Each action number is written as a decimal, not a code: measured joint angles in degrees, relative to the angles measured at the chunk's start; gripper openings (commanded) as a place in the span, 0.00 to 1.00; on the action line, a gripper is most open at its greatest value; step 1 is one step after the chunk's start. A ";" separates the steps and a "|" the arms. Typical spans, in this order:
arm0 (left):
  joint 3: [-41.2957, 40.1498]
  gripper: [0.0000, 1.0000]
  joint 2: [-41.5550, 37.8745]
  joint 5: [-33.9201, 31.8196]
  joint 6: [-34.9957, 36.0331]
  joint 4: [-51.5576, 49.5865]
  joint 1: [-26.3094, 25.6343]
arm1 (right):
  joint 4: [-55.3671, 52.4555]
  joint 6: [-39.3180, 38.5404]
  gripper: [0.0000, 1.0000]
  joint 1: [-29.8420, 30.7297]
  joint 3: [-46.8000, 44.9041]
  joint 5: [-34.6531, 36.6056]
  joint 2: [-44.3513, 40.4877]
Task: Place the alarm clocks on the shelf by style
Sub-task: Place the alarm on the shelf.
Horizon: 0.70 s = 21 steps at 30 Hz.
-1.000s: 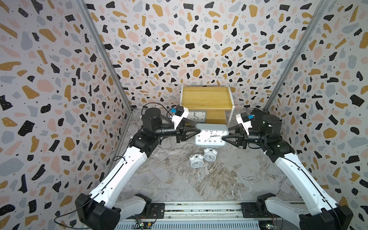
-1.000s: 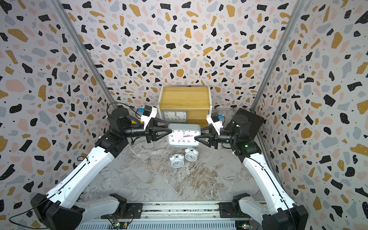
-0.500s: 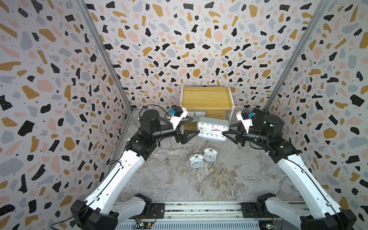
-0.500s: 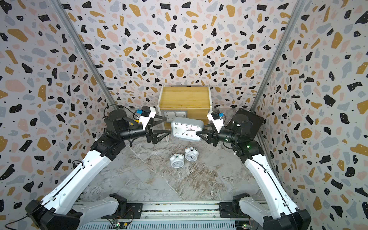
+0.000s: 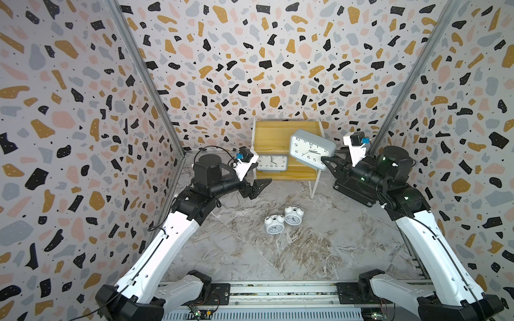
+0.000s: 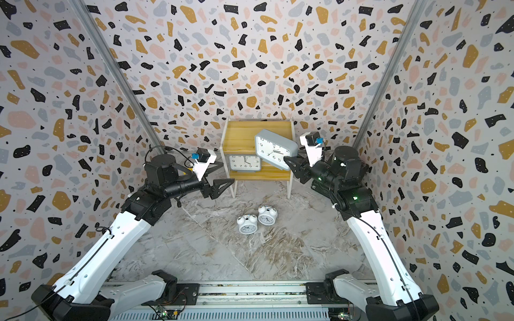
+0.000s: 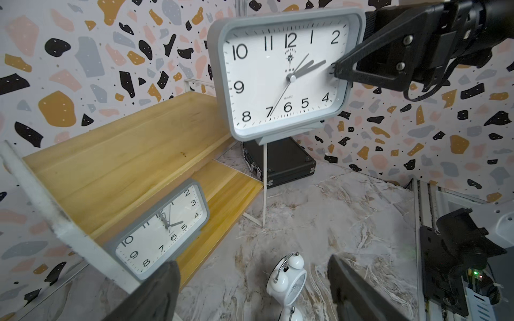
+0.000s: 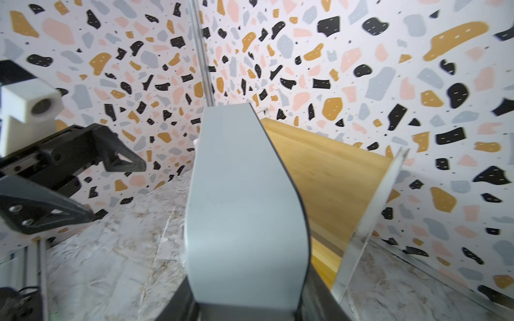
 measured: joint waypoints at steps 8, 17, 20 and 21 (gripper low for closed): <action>0.74 0.88 2.40 -0.28 1.11 -0.87 2.38 | -0.20 -1.09 0.17 -0.85 5.64 10.25 4.94; 0.74 0.87 3.93 -0.31 0.52 -0.81 6.05 | 0.35 -1.62 0.16 -2.21 8.90 20.39 7.08; 0.74 0.86 4.81 -0.57 -0.92 0.26 7.48 | 0.24 -1.64 0.16 -3.43 10.25 22.91 7.85; 0.74 0.85 5.22 -0.61 -1.44 0.66 7.93 | 0.20 -1.62 0.16 -3.93 10.54 23.39 8.09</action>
